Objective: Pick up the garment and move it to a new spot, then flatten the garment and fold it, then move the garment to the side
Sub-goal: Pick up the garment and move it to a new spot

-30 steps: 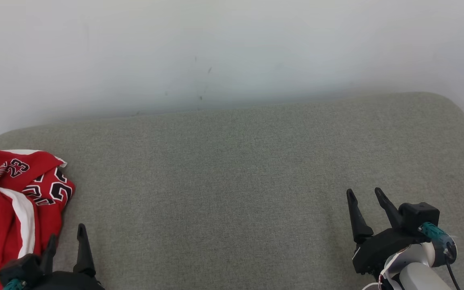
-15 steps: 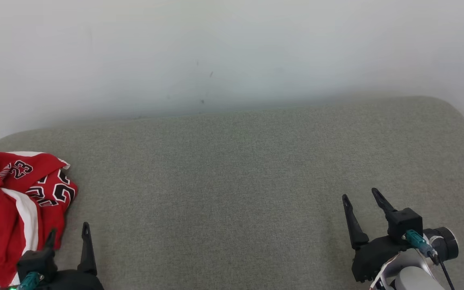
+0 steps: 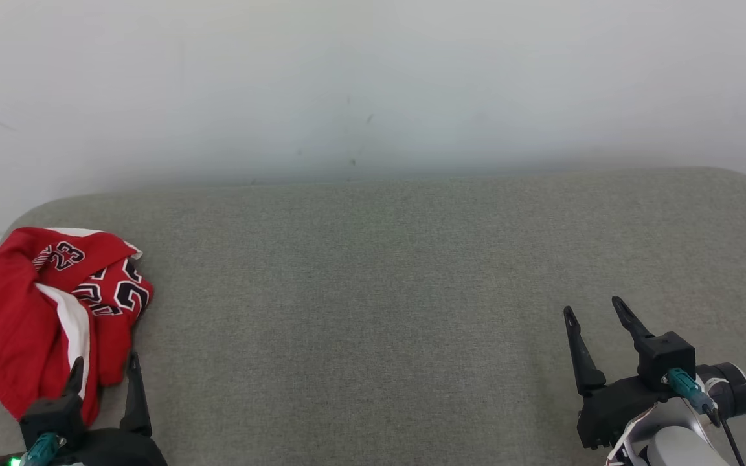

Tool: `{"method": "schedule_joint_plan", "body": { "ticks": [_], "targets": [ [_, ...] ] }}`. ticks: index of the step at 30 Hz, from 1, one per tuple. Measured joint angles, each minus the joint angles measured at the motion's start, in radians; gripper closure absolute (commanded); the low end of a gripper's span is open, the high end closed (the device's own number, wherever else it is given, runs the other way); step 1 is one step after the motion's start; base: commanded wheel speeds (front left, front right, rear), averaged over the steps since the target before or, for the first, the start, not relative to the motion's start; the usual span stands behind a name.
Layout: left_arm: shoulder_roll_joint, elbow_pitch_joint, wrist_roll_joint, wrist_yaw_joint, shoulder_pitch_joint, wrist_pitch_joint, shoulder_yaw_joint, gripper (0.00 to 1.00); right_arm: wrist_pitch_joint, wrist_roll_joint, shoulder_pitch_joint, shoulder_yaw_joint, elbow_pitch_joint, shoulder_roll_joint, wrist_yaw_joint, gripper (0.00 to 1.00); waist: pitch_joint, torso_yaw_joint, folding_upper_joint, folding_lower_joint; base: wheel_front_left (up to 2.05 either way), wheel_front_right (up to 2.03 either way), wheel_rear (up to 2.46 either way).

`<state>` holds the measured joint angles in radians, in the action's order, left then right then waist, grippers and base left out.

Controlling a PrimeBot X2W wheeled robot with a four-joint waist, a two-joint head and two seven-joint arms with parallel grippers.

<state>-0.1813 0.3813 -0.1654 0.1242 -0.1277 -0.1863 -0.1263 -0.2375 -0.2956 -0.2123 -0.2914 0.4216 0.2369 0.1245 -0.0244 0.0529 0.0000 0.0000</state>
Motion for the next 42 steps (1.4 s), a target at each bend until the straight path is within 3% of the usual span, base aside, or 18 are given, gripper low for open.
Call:
{"method": "schedule_joint_plan", "body": {
  "ticks": [10,33,42],
  "targets": [
    [0.019,-0.019,0.016,0.0,0.0,0.011,0.015,0.0,0.0,-0.003,0.002,0.002,-0.008,-0.007,-0.001,0.0,-0.003,0.093,0.0,0.0002,0.0,0.0,0.0],
    [0.015,-0.077,0.036,0.0,0.027,0.039,0.077,0.0,-0.009,-0.031,-0.01,0.008,-0.006,-0.03,-0.01,0.0,-0.021,0.407,0.0,0.0001,0.0,0.0,0.0],
    [0.016,-0.097,0.034,0.0,0.042,0.051,0.087,0.0,-0.009,-0.031,-0.026,-0.007,0.006,-0.043,-0.019,0.0,-0.018,0.448,0.0,0.0001,0.0,0.0,0.0]
  ]
}}
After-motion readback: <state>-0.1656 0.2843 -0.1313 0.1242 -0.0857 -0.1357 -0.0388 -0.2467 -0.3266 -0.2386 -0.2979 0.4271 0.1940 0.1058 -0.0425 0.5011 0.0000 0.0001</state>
